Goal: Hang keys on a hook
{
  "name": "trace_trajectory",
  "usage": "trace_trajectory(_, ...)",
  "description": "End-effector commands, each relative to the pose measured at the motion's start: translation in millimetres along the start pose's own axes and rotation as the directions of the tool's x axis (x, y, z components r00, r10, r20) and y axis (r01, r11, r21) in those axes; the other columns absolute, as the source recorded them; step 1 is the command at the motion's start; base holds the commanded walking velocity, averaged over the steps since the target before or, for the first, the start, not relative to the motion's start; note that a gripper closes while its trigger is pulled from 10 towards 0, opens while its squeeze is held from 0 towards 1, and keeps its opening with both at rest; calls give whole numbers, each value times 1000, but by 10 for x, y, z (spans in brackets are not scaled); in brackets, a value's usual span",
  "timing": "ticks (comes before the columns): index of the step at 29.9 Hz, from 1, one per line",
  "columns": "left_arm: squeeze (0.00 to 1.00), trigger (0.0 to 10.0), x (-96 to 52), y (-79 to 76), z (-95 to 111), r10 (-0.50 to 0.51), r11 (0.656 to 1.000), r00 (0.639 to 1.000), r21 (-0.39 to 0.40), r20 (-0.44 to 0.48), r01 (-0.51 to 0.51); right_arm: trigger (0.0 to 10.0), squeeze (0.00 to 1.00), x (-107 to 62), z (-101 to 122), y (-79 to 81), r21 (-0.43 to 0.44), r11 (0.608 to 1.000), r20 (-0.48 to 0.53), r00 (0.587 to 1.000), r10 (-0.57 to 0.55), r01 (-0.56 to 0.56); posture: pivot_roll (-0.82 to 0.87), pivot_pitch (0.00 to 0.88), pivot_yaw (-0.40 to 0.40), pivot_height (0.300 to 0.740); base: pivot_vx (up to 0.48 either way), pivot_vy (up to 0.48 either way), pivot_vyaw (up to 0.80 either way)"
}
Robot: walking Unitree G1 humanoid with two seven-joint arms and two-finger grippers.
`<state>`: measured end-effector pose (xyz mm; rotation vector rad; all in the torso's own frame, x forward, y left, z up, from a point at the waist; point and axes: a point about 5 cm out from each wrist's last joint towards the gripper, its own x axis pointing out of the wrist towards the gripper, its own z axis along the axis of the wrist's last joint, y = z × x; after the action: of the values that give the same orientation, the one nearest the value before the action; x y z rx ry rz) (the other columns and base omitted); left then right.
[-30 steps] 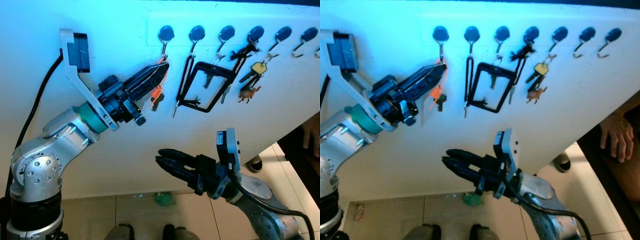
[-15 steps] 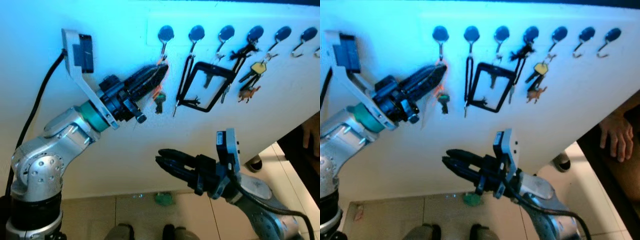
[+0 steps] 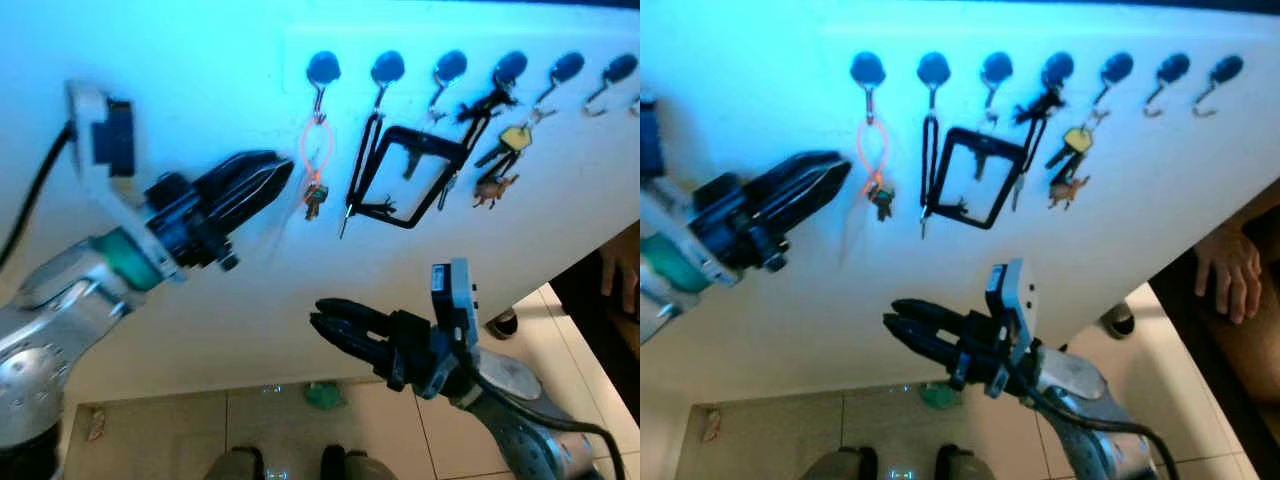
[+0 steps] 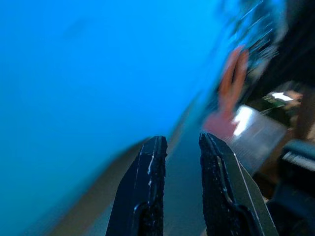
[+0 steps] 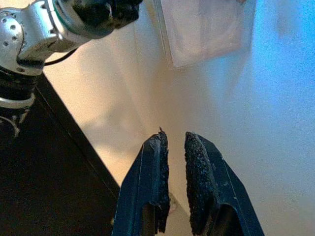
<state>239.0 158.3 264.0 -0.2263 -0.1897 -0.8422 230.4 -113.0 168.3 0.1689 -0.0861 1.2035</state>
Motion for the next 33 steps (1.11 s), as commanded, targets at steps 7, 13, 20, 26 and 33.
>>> trace_trajectory(7, 0, 10000, -320, -104, -337, 19, 995, 971, 103, -239, 6, 10000, 0, -48, -29, 20, 12, 1000, -19, 1000, 5, -5, 58, 106, 40, 740, 0, 0, 0)
trace_trajectory(13, 0, 10000, -443, -156, -458, 13, 991, 942, 131, -337, 34, 10000, 0, -79, -37, 16, 13, 1000, -31, 1000, -2, 2, 56, 107, 37, 740, 0, 0, 0)
trace_trajectory(20, 0, 10000, -467, -165, -568, 105, 893, 915, 441, -389, 85, 10000, 0, -277, -286, -23, -4, 1000, -208, 978, -8, 8, 55, 88, -12, 740, 0, 0, 0)
trace_trajectory(26, 0, 10000, -445, -189, -636, 125, 880, 926, 470, -356, 62, 10000, 0, -312, -310, -40, 7, 1000, -221, 975, -17, 19, 53, 83, -13, 740, 0, 0, 0)
trace_trajectory(33, 0, 10000, -399, -167, -780, 196, 882, 935, 470, -297, -36, 10000, 0, -280, -288, -71, -45, 999, -224, 974, -28, 19, 45, 68, -16, 740, 0, 0, 0)
